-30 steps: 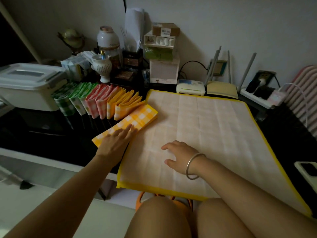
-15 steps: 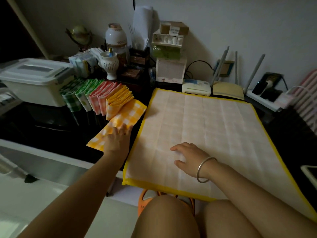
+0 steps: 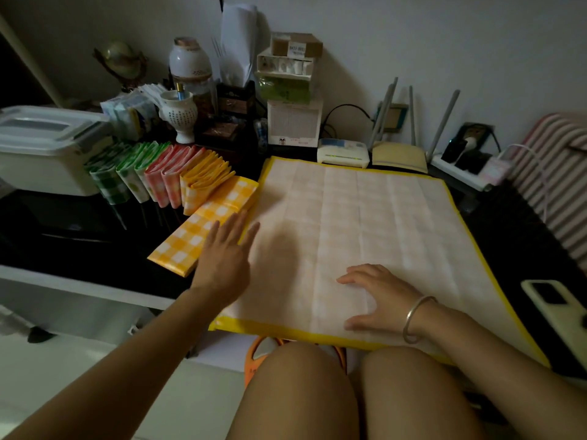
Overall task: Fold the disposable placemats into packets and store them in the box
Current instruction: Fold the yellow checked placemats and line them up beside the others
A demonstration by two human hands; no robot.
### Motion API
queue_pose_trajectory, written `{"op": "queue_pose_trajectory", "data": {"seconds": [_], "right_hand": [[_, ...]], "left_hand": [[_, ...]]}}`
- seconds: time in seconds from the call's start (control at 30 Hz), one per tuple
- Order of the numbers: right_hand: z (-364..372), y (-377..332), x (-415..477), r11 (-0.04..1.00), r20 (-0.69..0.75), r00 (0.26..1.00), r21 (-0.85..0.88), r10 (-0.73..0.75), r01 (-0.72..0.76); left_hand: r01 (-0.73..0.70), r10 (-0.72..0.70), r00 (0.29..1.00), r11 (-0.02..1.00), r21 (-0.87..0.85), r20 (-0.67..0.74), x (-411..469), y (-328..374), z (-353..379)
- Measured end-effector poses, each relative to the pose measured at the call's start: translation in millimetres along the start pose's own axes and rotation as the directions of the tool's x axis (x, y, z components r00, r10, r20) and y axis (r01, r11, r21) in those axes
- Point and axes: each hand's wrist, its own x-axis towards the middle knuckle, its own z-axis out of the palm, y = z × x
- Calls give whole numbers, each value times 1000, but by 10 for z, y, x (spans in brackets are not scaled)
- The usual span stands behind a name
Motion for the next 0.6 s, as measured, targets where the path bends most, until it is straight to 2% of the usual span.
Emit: {"op": "queue_pose_trajectory", "data": {"seconds": [0.07,0.1,0.17,0.23,0.47,0.53,0.6], "right_hand": [[49,120,-125,997,65,998,-81,3,2],[71,170,-180,991,111,994,-131,4,11],[97,248,-246,985,169,986,-173,16,14],[98,299,-292,991,158,987,-134,18,4],[-21,389,-476,989,16,998,134,63,-64],[-57,402,-532,983,-9,996,161,94,-91],[-86,421,-577,987,-41,993,119,113,-107]], "left_hand": [[-137,124,989,975,-175,-83,-116,209,4],[-204,189,979,945,-258,-82,-178,317,12],[-291,314,949,883,-368,5,-285,501,57],[-331,398,912,857,-394,97,-348,629,120],[-321,419,887,862,-393,196,-301,650,69],[-269,377,898,877,-399,225,-295,680,3],[-204,327,914,882,-424,239,-277,692,-67]]}}
